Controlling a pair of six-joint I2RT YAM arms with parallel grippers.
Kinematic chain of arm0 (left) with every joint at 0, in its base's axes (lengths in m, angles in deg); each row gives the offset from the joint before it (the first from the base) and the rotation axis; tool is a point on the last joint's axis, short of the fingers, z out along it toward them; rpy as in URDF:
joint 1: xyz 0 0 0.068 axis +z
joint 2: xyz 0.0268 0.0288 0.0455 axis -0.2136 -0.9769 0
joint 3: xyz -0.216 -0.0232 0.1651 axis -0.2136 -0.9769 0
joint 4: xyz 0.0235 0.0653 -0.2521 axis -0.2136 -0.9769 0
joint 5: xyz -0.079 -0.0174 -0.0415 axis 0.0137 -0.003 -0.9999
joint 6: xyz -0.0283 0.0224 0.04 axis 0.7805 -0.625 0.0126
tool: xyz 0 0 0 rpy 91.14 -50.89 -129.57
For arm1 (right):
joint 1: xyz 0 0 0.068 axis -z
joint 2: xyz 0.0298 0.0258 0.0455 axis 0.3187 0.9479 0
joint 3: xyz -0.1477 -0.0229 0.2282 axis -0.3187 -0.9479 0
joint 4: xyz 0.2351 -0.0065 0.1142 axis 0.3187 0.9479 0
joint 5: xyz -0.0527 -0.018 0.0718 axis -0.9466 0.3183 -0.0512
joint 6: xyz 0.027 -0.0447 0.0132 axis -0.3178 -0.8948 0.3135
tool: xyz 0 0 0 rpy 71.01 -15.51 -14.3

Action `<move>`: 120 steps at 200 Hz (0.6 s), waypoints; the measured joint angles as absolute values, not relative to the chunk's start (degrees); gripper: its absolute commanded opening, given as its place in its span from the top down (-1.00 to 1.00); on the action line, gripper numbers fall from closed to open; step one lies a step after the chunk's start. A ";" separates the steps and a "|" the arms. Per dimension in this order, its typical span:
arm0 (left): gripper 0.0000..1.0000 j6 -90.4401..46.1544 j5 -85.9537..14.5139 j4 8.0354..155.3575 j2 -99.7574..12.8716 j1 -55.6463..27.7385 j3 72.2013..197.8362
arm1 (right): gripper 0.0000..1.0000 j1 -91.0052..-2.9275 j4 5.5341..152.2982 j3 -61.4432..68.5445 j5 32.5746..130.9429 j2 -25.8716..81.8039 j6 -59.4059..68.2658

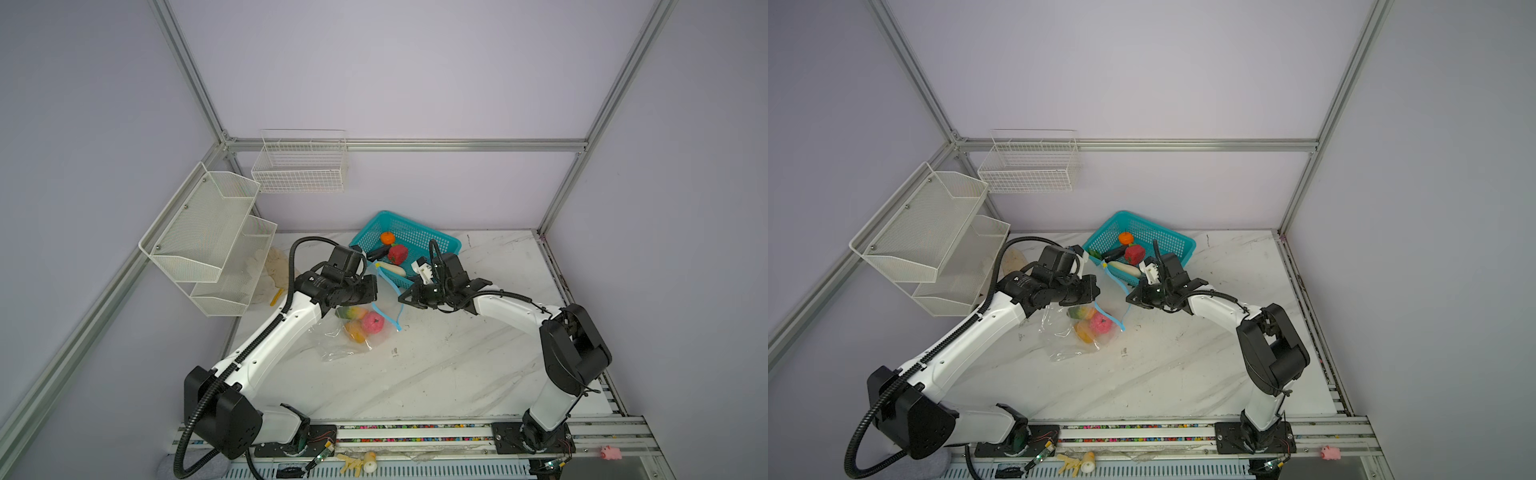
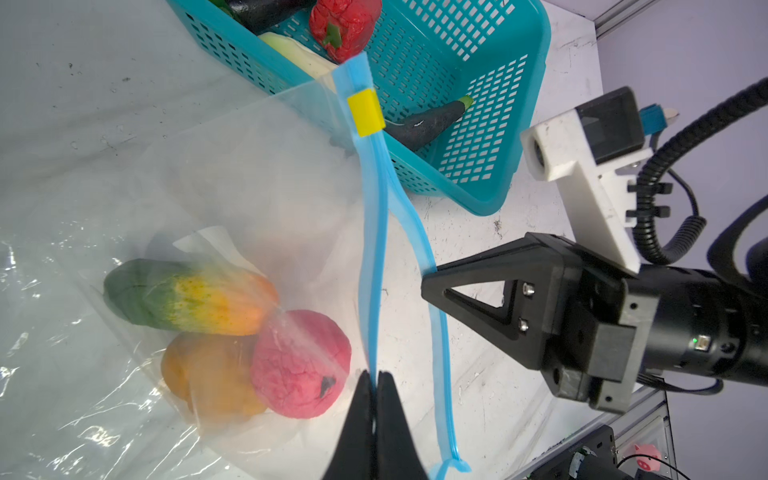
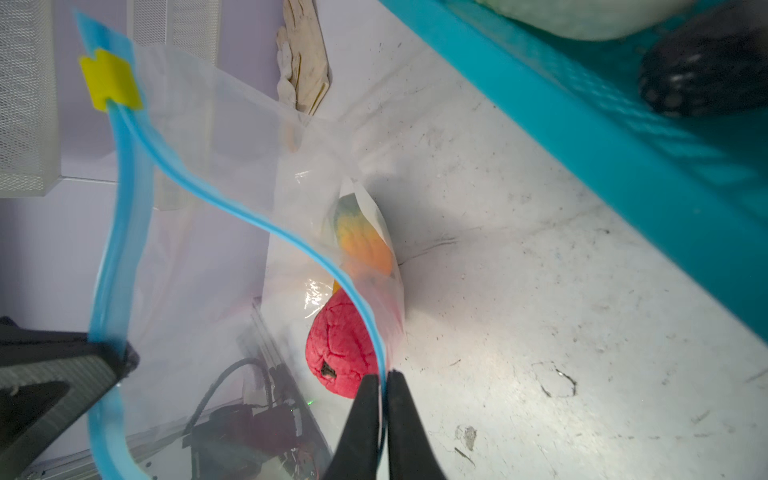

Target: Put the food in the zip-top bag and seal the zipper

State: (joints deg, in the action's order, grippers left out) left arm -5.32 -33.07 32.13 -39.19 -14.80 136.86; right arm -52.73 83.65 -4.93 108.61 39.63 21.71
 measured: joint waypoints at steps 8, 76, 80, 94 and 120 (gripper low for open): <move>1.00 -5.32 -32.87 31.46 -38.77 -14.80 137.34 | 0.79 -52.78 83.91 -4.32 108.61 39.63 21.52; 1.00 -5.36 -30.80 28.18 -34.12 -14.80 141.34 | 0.79 -54.57 84.85 -2.15 108.57 39.67 20.93; 1.00 -5.36 -30.75 28.13 -33.92 -14.80 141.36 | 0.79 -54.64 84.85 -2.15 108.57 39.67 20.93; 1.00 -5.38 -30.60 27.63 -33.50 -14.80 141.39 | 0.79 -54.72 84.91 -2.13 108.55 39.76 20.93; 1.00 -5.41 -30.53 26.47 -33.46 -14.80 141.78 | 0.79 -54.94 84.98 -2.13 108.55 39.97 20.93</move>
